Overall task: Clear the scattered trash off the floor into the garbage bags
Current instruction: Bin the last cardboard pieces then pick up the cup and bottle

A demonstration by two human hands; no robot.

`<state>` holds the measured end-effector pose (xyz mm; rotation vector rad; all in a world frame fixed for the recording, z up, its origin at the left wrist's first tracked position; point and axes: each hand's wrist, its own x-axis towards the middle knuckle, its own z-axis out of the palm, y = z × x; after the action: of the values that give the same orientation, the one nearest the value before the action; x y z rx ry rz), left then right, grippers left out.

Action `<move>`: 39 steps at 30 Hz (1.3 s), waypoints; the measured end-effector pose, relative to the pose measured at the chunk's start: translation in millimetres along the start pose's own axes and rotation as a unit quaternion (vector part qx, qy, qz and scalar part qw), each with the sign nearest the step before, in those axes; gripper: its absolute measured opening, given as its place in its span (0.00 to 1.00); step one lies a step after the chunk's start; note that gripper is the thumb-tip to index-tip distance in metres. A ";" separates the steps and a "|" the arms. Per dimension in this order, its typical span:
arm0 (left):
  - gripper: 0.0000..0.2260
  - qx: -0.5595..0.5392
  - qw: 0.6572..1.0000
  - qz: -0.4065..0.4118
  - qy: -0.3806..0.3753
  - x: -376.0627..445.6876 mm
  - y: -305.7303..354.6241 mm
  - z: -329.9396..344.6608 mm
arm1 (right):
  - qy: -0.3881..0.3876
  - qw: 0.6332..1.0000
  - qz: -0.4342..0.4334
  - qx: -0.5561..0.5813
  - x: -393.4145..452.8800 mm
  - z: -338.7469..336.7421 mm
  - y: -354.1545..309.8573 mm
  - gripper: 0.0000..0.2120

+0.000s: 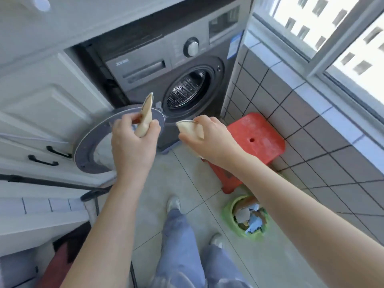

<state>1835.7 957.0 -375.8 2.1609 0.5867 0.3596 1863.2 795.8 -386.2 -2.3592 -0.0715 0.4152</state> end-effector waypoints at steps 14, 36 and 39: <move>0.05 -0.112 0.898 -0.276 -0.324 -188.4 -43.2 181.3 | 0.064 0.925 0.319 0.197 -141.1 12.5 252.6 0.28; 0.15 0.084 0.765 -0.380 -0.514 -297.4 -316.8 474.5 | 0.129 0.606 0.581 0.528 -139.8 244.1 589.8 0.25; 0.13 0.092 0.782 -0.357 -0.502 -306.0 -334.5 496.1 | 0.132 0.578 0.576 0.563 -123.4 259.2 613.0 0.23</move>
<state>1702.7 644.9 -956.0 1.7611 0.7330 -1.2380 1623.7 496.0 -943.8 -0.8263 1.4861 0.4519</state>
